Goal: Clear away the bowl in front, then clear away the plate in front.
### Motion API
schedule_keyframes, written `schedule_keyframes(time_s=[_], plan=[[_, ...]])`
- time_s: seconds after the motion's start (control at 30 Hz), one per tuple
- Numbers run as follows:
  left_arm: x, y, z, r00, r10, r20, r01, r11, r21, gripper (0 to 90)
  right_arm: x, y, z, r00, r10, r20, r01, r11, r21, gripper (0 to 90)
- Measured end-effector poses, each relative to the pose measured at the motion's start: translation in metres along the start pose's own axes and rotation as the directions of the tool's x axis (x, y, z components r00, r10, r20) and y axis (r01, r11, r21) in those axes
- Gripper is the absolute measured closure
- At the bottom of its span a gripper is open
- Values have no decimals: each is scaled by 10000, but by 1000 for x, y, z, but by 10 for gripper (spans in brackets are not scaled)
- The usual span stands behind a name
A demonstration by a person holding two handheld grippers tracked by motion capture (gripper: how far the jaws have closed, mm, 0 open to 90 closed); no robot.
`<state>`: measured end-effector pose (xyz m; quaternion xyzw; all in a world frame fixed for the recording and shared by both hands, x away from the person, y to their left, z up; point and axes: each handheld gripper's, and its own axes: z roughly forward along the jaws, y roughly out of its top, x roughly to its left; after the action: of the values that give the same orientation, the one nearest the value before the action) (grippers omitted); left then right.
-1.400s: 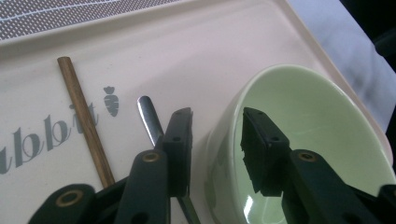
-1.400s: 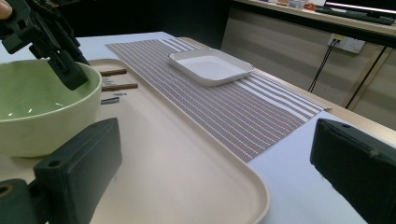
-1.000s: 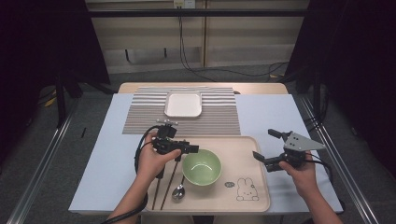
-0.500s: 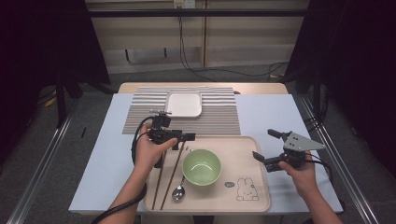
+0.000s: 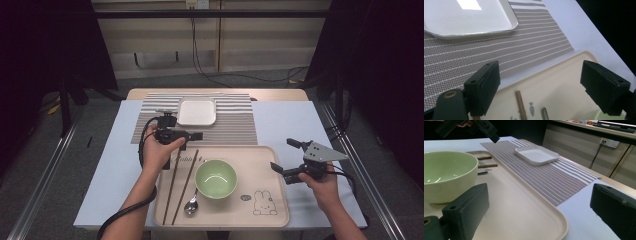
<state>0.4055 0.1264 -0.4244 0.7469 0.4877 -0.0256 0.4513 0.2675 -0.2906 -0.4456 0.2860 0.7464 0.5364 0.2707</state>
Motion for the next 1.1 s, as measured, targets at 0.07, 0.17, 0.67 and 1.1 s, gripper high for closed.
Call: schedule_keyframes(time_s=[0.07,0.17,0.67,1.1], plan=[[4,2,0,9999,42,-110,-41,10000,32,160,0,0,0,10000,-9,17,9,10000,14,17],[9,6,0,9996,-108,-274,105,9999,-87,160,0,0,0,10000,-13,16,13,10000,18,17],[25,16,3,9969,-282,-740,271,9995,-160,138,1,0,-1,10000,11,-4,-11,10000,26,17],[40,34,7,9898,-709,-1239,627,9957,-687,141,1,0,-2,10000,-5,16,5,10000,44,17]])
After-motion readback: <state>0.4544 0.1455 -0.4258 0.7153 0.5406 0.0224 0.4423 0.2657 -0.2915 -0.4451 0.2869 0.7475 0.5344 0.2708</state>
